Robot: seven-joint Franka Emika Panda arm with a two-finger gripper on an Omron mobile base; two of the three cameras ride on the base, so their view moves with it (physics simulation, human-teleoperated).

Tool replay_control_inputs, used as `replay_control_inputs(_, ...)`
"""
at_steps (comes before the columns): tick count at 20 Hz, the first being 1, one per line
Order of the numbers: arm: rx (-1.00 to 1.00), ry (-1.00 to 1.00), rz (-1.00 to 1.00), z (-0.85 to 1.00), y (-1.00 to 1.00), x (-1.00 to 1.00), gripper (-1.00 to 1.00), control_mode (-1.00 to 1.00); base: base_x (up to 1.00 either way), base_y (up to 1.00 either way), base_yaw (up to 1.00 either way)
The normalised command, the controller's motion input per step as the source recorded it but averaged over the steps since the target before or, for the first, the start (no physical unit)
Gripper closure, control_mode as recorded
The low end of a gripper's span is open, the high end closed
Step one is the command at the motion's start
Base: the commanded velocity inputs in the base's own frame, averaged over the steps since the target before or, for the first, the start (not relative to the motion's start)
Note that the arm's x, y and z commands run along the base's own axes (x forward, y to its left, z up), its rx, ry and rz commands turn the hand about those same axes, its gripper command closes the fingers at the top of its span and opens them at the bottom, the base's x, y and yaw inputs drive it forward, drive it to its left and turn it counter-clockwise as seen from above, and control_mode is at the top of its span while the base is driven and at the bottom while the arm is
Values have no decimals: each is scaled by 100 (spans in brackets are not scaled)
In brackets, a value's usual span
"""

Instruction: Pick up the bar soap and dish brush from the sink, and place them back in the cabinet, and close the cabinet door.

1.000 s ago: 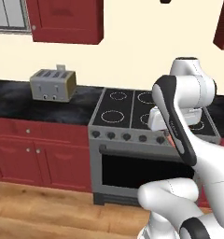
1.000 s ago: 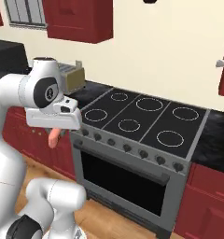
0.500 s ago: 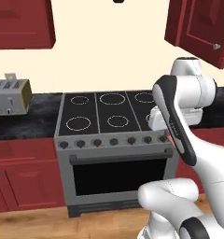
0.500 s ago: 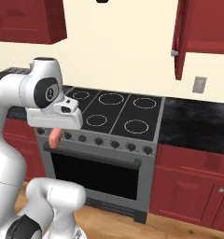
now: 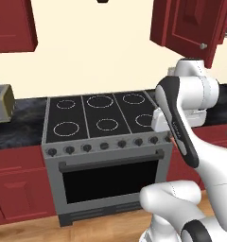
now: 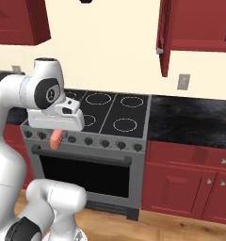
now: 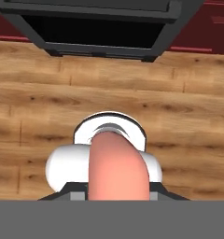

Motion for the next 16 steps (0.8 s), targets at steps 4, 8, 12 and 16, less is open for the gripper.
replay_control_inputs(4, 0, 0, 0, 0, 0, 0, 100, 100, 0, -43, -2)
replay_control_inputs(8, 0, 0, 0, 0, 0, 0, 100, 100, 0, -49, 0)
replay_control_inputs(12, 0, 0, 0, 0, 0, 0, 100, 100, 0, -55, 0)
replay_control_inputs(16, 0, 0, 0, 0, 0, 0, 100, 100, 0, -54, 0)
